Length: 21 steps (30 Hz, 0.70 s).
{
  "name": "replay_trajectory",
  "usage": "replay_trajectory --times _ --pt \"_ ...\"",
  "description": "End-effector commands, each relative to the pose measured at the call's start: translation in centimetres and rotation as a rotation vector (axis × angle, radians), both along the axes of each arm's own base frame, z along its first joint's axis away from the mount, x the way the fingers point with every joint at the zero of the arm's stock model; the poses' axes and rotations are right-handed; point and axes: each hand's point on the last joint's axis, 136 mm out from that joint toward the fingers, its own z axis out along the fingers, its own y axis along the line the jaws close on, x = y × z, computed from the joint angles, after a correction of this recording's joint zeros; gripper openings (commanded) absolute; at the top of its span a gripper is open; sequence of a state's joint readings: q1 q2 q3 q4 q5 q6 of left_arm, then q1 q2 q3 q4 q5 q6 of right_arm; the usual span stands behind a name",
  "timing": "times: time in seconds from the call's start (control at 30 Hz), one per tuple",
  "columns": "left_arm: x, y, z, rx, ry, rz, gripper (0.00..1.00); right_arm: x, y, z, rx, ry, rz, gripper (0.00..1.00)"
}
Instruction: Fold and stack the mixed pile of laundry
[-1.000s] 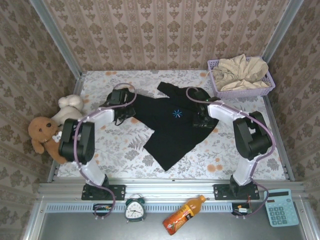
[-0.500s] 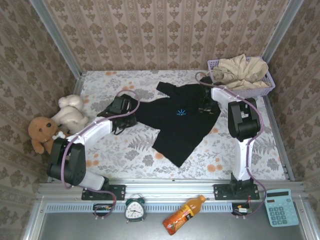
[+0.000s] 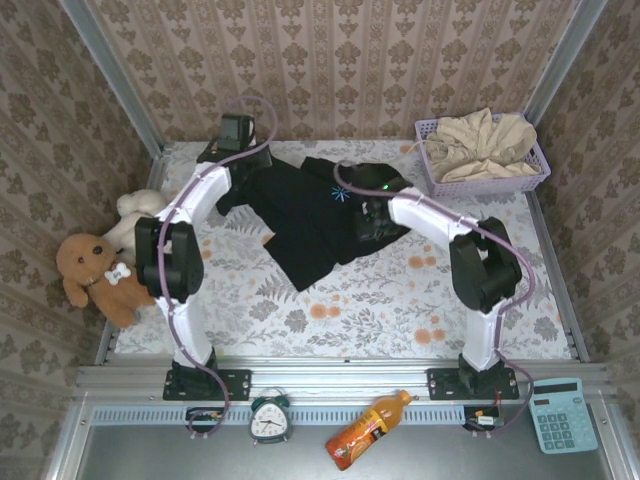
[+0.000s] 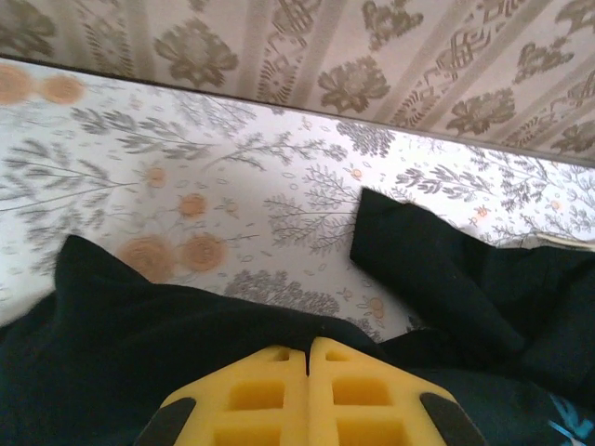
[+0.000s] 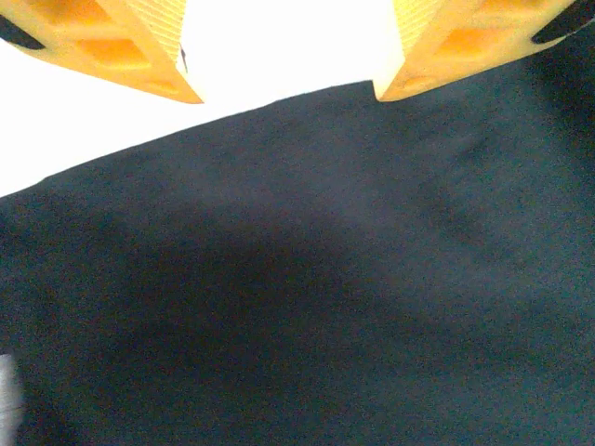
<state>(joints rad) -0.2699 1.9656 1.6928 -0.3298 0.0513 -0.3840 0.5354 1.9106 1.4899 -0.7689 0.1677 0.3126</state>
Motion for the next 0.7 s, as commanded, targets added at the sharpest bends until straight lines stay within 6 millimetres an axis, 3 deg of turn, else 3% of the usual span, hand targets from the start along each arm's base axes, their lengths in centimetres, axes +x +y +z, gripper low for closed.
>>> replay_trajectory --times 0.0,0.03,0.07,0.1,0.13,0.2,0.27,0.4,0.53,0.6,0.63,0.67 --pt "-0.9 -1.9 -3.8 -0.024 0.118 -0.086 0.14 -2.6 3.2 -1.2 0.028 0.029 0.042 0.51" --pt "-1.0 -2.0 -4.6 -0.032 0.134 -0.088 0.19 -3.0 4.9 -1.3 0.041 0.024 0.072 0.51" --pt "-1.2 -2.0 -5.1 -0.04 0.149 -0.088 0.3 -3.1 6.3 -1.3 0.047 0.017 0.096 0.51" --pt "-1.2 -1.7 -5.4 -0.047 0.162 -0.08 0.48 -3.1 7.9 -1.3 0.053 0.011 0.127 0.51" --pt "-1.3 -1.3 -5.5 -0.057 0.171 -0.068 0.61 -3.1 9.5 -1.3 0.06 0.004 0.159 0.51" --pt "-1.6 0.0 -5.0 -0.082 0.169 -0.029 0.8 -2.6 11.9 -1.3 0.066 -0.007 0.196 0.52" --pt "-1.9 1.8 -4.1 -0.107 0.143 0.015 0.93 -2.7 13.9 -2.0 0.092 0.008 0.217 0.53" --pt "-3.5 6.5 -2.2 -0.131 0.087 0.125 0.95 -3.9 15.6 -4.6 0.079 0.069 0.219 0.61" --pt "-4.9 10.4 -1.9 -0.172 0.068 0.215 0.94 -5.6 15.4 -6.7 0.046 0.102 0.206 0.61" --pt "-5.5 11.3 -2.5 -0.198 0.079 0.239 0.94 -6.3 14.9 -7.8 0.022 0.123 0.194 0.53" --pt "-5.7 11.4 -2.8 -0.211 0.082 0.242 0.94 -6.4 14.3 -8.3 0.0 0.136 0.18 0.42" --pt "-5.9 11.3 -2.9 -0.219 0.083 0.24 0.94 -6.4 13.7 -8.5 -0.016 0.149 0.165 0.24"
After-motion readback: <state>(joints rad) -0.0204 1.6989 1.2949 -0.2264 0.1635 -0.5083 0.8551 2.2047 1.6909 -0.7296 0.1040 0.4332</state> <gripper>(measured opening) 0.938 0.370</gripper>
